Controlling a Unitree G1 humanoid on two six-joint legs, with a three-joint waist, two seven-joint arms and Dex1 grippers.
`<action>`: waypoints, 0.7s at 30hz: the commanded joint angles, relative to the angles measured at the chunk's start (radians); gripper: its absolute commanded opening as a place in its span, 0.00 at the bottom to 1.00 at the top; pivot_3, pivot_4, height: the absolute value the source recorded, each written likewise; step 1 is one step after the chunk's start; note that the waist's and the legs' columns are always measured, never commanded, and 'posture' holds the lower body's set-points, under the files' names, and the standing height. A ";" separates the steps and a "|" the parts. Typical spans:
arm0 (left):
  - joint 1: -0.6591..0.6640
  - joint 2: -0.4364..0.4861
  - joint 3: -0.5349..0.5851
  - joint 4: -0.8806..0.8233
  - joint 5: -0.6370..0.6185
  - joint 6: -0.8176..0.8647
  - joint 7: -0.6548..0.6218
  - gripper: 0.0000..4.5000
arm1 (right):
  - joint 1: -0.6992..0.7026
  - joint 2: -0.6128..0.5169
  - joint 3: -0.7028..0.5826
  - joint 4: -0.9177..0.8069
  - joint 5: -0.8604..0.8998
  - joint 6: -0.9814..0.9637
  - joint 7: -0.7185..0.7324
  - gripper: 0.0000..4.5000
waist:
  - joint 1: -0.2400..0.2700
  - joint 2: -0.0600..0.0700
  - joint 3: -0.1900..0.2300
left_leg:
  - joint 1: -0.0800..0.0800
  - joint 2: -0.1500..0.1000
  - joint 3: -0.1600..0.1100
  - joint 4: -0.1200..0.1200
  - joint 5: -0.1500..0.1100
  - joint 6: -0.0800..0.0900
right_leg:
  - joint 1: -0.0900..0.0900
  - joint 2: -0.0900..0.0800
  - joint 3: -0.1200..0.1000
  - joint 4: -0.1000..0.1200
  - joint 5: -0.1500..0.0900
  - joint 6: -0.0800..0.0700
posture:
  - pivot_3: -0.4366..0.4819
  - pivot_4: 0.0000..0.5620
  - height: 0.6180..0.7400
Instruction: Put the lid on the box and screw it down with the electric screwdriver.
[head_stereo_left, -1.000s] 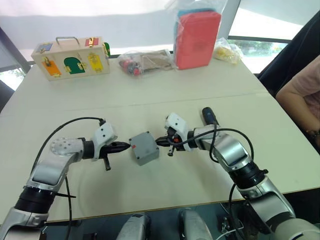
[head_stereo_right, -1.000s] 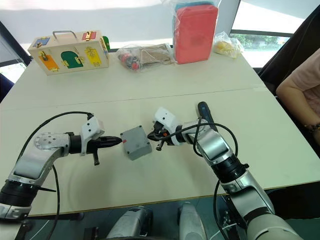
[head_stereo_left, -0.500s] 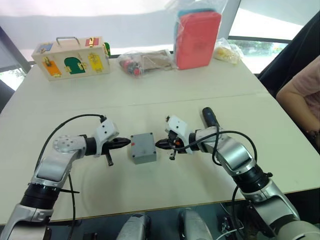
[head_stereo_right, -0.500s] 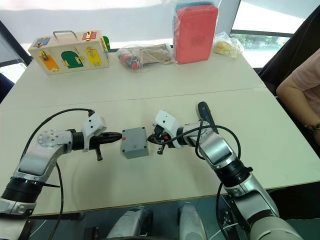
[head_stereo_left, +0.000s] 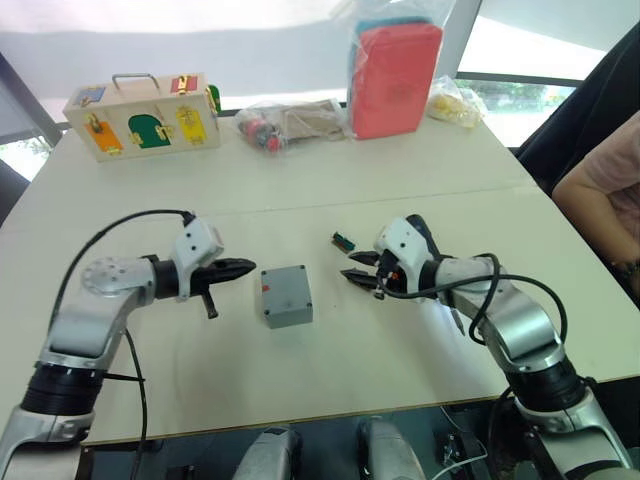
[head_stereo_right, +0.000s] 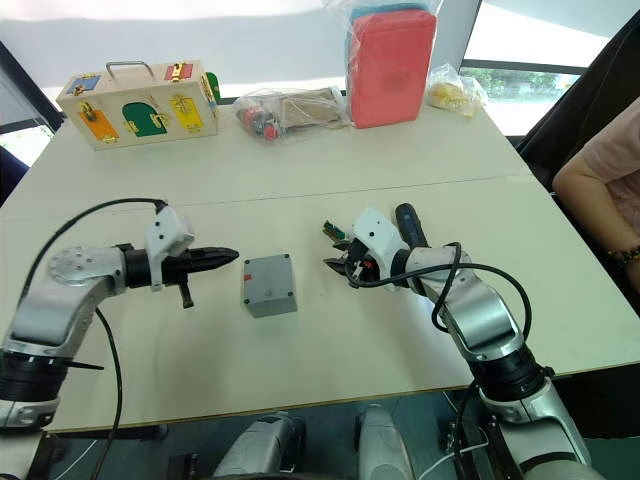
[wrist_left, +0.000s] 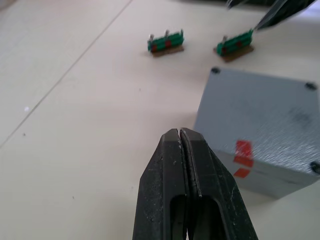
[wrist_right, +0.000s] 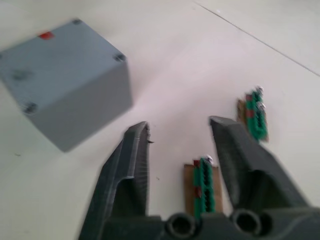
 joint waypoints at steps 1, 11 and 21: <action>-0.013 0.020 0.030 -0.058 -0.038 0.017 0.001 0.00 | 0.016 0.028 -0.016 0.027 -0.019 -0.050 -0.053 0.72 | 0.000 0.000 0.000 | 0.000 0.000 0.000 0.000 0.000 0.000 | 0.000 0.000 0.000 0.000 0.000 0.000 | 0.48 0.27 1.00; -0.041 -0.011 -0.001 -0.117 -0.057 0.045 0.041 0.00 | 0.017 0.096 -0.028 0.146 -0.011 -0.087 -0.097 0.72 | 0.000 0.000 0.000 | 0.000 -0.001 0.000 0.000 0.000 0.000 | 0.000 0.000 0.000 0.000 0.000 0.000 | 0.48 0.27 1.00; -0.051 -0.018 -0.015 -0.135 -0.076 0.060 0.049 0.00 | 0.011 0.112 -0.040 0.157 0.013 -0.073 -0.097 0.72 | 0.000 0.000 0.000 | 0.000 0.000 0.000 0.000 0.000 0.000 | 0.000 0.001 0.000 0.000 0.000 0.000 | 0.48 0.27 1.00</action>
